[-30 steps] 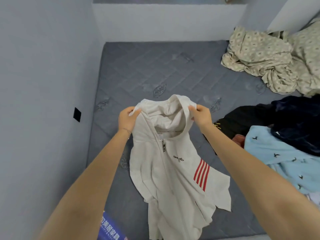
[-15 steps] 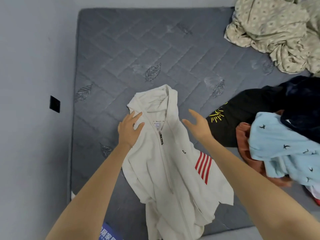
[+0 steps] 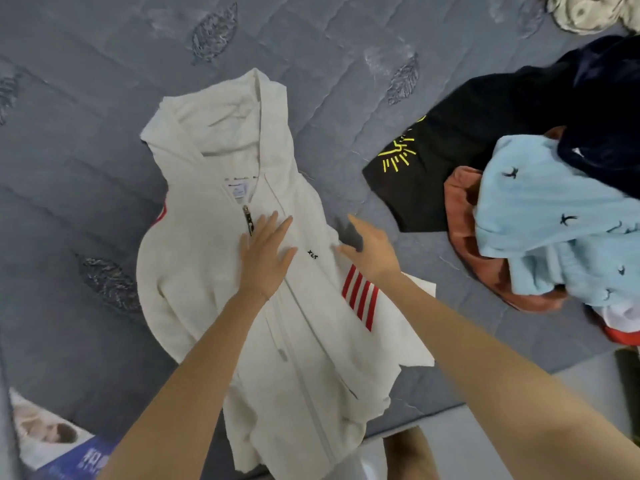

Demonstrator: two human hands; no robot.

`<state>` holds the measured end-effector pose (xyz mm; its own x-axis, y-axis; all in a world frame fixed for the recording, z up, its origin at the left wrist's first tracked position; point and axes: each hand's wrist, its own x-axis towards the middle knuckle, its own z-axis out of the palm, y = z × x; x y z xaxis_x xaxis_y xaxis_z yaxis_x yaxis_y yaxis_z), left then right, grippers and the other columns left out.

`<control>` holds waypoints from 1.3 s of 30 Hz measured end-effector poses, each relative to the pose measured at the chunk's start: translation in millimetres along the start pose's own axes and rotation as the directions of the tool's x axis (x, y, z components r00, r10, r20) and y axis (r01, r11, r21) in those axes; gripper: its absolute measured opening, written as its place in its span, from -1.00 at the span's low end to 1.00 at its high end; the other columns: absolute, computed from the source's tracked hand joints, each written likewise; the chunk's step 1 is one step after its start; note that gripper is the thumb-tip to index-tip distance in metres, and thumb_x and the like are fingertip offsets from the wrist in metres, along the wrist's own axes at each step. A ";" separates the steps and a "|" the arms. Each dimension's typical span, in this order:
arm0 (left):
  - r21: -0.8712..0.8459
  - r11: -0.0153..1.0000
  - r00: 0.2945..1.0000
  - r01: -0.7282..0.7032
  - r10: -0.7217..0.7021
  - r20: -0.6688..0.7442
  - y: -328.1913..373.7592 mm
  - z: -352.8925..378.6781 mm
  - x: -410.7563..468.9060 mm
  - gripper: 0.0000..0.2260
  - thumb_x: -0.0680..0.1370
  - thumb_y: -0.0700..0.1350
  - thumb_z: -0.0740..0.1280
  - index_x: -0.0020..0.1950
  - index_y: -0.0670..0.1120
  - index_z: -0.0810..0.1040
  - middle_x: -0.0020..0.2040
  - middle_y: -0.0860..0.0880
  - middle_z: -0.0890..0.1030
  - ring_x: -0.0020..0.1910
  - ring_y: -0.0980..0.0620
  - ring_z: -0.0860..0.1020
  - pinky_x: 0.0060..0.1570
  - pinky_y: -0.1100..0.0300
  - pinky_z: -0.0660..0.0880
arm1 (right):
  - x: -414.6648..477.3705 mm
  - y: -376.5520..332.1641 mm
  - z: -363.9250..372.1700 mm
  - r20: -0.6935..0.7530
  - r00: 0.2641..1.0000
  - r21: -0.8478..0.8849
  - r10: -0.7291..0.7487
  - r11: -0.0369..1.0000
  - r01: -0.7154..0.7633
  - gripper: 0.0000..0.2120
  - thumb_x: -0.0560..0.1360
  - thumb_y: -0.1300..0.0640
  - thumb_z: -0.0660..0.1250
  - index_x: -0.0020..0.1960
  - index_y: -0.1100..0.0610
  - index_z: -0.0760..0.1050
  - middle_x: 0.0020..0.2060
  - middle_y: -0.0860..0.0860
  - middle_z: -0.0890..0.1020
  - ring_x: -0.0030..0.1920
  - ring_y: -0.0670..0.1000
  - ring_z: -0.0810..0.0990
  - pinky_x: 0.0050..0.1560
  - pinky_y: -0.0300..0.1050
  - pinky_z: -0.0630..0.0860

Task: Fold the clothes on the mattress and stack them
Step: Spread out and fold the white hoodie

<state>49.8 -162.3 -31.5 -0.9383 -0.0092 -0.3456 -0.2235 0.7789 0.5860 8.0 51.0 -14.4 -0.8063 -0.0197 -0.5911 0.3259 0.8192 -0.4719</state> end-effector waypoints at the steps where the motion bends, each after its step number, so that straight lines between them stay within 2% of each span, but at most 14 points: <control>1: 0.013 0.999 1.000 -0.031 0.031 0.005 4.0 9.4 6.2 -0.53 0.63 0.00 0.24 0.53 0.06 0.24 0.58 0.01 0.12 0.57 0.02 -0.02 0.47 -0.11 -0.04 | 3.4 10.5 2.3 0.005 1.000 -0.004 0.015 1.000 -0.015 -0.40 0.57 -0.09 0.31 0.55 -0.10 0.19 0.48 -0.01 0.36 0.46 0.10 0.35 0.44 0.11 0.34; 5: 0.060 0.992 0.993 -0.114 0.112 0.037 21.2 35.3 30.5 -0.59 0.67 -0.09 0.13 0.52 0.05 0.26 0.59 0.04 0.08 0.57 0.03 -0.10 0.48 -0.10 -0.19 | 10.1 40.2 10.3 0.054 0.996 -0.075 0.069 0.995 -0.065 -0.41 0.58 -0.11 0.28 0.55 -0.09 0.17 0.45 -0.01 0.40 0.38 0.10 0.45 0.39 0.14 0.41; 9: 0.139 0.970 0.980 -0.199 0.197 0.025 36.1 50.3 45.9 -0.68 0.67 -0.14 0.10 0.40 0.02 0.43 0.60 0.00 0.01 0.58 0.00 -0.13 0.49 -0.08 -0.21 | 13.6 47.7 12.7 0.066 0.998 -0.099 0.003 0.995 0.004 -0.58 0.59 -0.10 0.26 0.40 0.02 0.40 0.24 0.03 0.58 0.22 0.09 0.55 0.34 0.15 0.42; 12: 0.157 0.969 0.981 -0.190 0.184 0.054 43.9 56.7 55.2 -0.69 0.68 -0.14 0.08 0.37 0.03 0.46 0.60 0.00 -0.02 0.57 0.00 -0.15 0.48 -0.07 -0.24 | 15.4 44.8 10.5 0.134 0.990 -0.039 -0.048 0.998 0.054 -0.83 0.60 -0.03 0.27 -0.04 0.04 0.55 -0.16 0.01 0.62 -0.09 0.05 0.58 0.09 0.03 0.50; 13: 0.191 0.965 0.982 -0.182 0.168 0.087 46.0 58.5 57.8 -0.68 0.68 -0.12 0.07 0.38 0.04 0.45 0.60 0.01 -0.03 0.57 0.00 -0.17 0.49 -0.08 -0.25 | 15.4 44.0 8.8 0.124 0.990 0.002 -0.070 0.998 0.070 -0.79 0.60 0.00 0.29 -0.20 0.02 0.48 -0.30 -0.03 0.55 -0.21 0.02 0.53 -0.04 -0.02 0.48; 15: 0.284 0.944 0.978 -0.170 0.128 0.162 49.4 59.9 62.0 -0.68 0.69 -0.08 0.03 0.40 0.06 0.42 0.60 0.01 -0.05 0.57 0.00 -0.20 0.49 -0.10 -0.24 | 15.1 44.0 3.7 0.068 0.992 0.067 -0.104 0.993 0.100 -0.69 0.59 0.04 0.30 -0.30 0.03 0.35 -0.39 -0.08 0.42 -0.31 -0.04 0.42 -0.18 -0.11 0.37; 18: 0.363 0.917 0.969 -0.164 0.082 0.232 55.8 57.5 66.7 -0.70 0.69 -0.02 0.02 0.34 0.07 0.44 0.60 0.02 0.01 0.57 0.00 -0.18 0.48 -0.12 -0.25 | 12.8 47.9 -8.4 0.025 0.988 0.097 -0.151 0.984 0.148 -0.73 0.61 0.02 0.27 -0.25 -0.01 0.33 -0.35 -0.11 0.40 -0.30 -0.08 0.39 -0.21 -0.15 0.32; 20: 0.337 0.928 0.972 -0.158 0.086 0.219 60.2 55.0 68.6 -0.73 0.68 -0.02 0.05 0.26 0.05 0.49 0.57 0.03 0.16 0.57 0.03 -0.10 0.47 -0.13 -0.25 | 11.5 52.7 -14.7 0.034 0.989 0.067 -0.146 0.987 0.144 -0.80 0.62 -0.04 0.23 -0.14 0.00 0.37 -0.35 -0.09 0.45 -0.29 -0.05 0.46 -0.25 -0.13 0.36; 24: 0.216 0.959 0.982 -0.184 0.171 0.076 82.9 53.1 71.4 -0.78 0.66 -0.07 0.15 0.17 -0.03 0.56 0.34 0.00 0.50 0.51 0.00 0.20 0.48 -0.09 -0.17 | 11.9 66.9 -31.6 0.002 0.992 0.083 -0.130 0.988 0.129 -0.82 0.62 -0.10 0.22 -0.09 -0.04 0.37 -0.33 -0.09 0.52 -0.30 -0.09 0.51 -0.29 -0.21 0.39; 26: 0.149 0.968 0.980 -0.199 0.197 0.032 97.8 53.5 76.0 -0.80 0.65 -0.09 0.18 0.13 -0.08 0.57 0.18 -0.06 0.59 0.36 -0.07 0.40 0.47 -0.05 0.00 | 12.7 72.0 -42.1 -0.016 0.991 0.130 -0.131 0.983 0.132 -0.80 0.61 -0.11 0.22 -0.16 -0.10 0.34 -0.33 -0.15 0.50 -0.30 -0.13 0.53 -0.26 -0.24 0.44; 28: 0.103 0.972 0.978 -0.210 0.210 0.008 114.7 53.8 83.1 -0.82 0.63 -0.08 0.22 0.09 -0.11 0.57 0.05 -0.10 0.62 0.14 -0.09 0.52 0.36 -0.02 0.25 | 14.1 76.8 -54.9 -0.034 0.992 0.179 -0.121 0.976 0.126 -0.82 0.61 -0.13 0.22 -0.13 -0.10 0.37 -0.28 -0.15 0.54 -0.24 -0.10 0.59 -0.16 -0.20 0.55; 30: 0.090 0.973 0.976 -0.214 0.217 -0.033 131.5 55.9 91.2 -0.83 0.63 -0.06 0.25 0.07 -0.11 0.58 0.00 -0.12 0.63 0.05 -0.09 0.55 0.26 -0.04 0.39 | 16.5 81.0 -69.3 -0.067 0.990 0.208 -0.120 0.969 0.132 -0.83 0.60 -0.14 0.22 -0.06 -0.06 0.40 -0.25 -0.17 0.55 -0.22 -0.10 0.62 -0.17 -0.23 0.57; 35: 0.153 0.967 0.970 -0.201 0.219 -0.106 164.4 66.3 109.2 -0.82 0.63 -0.05 0.27 0.14 -0.09 0.58 0.08 -0.11 0.62 0.15 -0.08 0.54 0.43 -0.11 0.24 | 27.7 88.5 -103.7 -0.188 0.969 0.186 -0.161 0.963 0.196 -0.86 0.61 -0.09 0.24 -0.01 -0.03 0.44 -0.25 -0.20 0.53 -0.27 -0.18 0.60 -0.24 -0.41 0.46; 39: 0.021 0.988 0.962 -0.153 0.154 -0.225 169.4 68.6 118.1 -0.82 0.65 -0.12 0.21 0.09 -0.13 0.59 0.00 -0.13 0.64 0.02 -0.10 0.56 0.20 -0.07 0.47 | 48.0 95.4 -123.7 -0.120 0.983 0.228 -0.138 0.960 0.163 -0.88 0.57 -0.07 0.32 0.04 -0.07 0.46 -0.17 -0.21 0.54 -0.21 -0.18 0.61 -0.19 -0.39 0.50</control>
<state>-80.8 11.5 -23.3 -0.9965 -0.0302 -0.0773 -0.0716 0.7841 0.6164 -60.6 199.1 -6.9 -0.8970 -0.0637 -0.4374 0.2942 0.6524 -0.6984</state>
